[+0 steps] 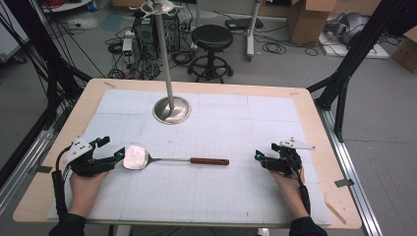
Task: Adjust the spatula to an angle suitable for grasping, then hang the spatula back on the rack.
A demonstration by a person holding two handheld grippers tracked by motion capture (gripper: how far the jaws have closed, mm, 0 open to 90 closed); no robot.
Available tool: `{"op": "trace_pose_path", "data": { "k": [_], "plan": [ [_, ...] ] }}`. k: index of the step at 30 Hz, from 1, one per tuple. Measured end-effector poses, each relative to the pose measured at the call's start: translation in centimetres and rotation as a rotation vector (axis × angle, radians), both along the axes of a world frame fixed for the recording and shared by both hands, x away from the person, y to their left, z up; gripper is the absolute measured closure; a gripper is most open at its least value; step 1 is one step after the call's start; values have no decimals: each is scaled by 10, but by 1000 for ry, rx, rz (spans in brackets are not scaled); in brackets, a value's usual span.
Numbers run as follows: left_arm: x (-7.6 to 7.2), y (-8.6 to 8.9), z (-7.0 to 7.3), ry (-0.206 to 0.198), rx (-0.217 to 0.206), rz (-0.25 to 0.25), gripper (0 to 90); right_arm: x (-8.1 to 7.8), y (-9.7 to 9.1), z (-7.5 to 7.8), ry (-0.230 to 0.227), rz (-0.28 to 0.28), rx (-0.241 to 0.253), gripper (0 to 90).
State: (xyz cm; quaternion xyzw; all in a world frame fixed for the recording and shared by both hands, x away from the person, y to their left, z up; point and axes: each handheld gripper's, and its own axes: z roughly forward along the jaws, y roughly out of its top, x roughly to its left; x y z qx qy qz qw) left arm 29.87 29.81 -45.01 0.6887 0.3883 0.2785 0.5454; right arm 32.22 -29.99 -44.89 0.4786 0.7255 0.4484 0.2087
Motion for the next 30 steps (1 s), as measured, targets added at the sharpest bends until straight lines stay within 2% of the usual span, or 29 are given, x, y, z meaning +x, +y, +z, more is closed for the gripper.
{"op": "trace_pose_path", "data": {
  "k": [5,11,15,22,26,30],
  "plan": [
    [0,0,0,1,7,-2,235,-1,2,0,-7,2,-25,224],
    [0,0,0,3,5,1,234,0,-1,0,3,-7,8,219],
    [0,1,0,8,-7,5,231,1,-1,0,5,-3,9,214],
    [0,-1,0,6,12,5,178,3,-2,-1,22,38,28,198],
    [1,3,1,41,-29,9,168,3,-2,-1,27,49,28,193],
    [2,5,3,56,-71,-4,168,3,-2,-1,27,51,29,186]
  ]
}}
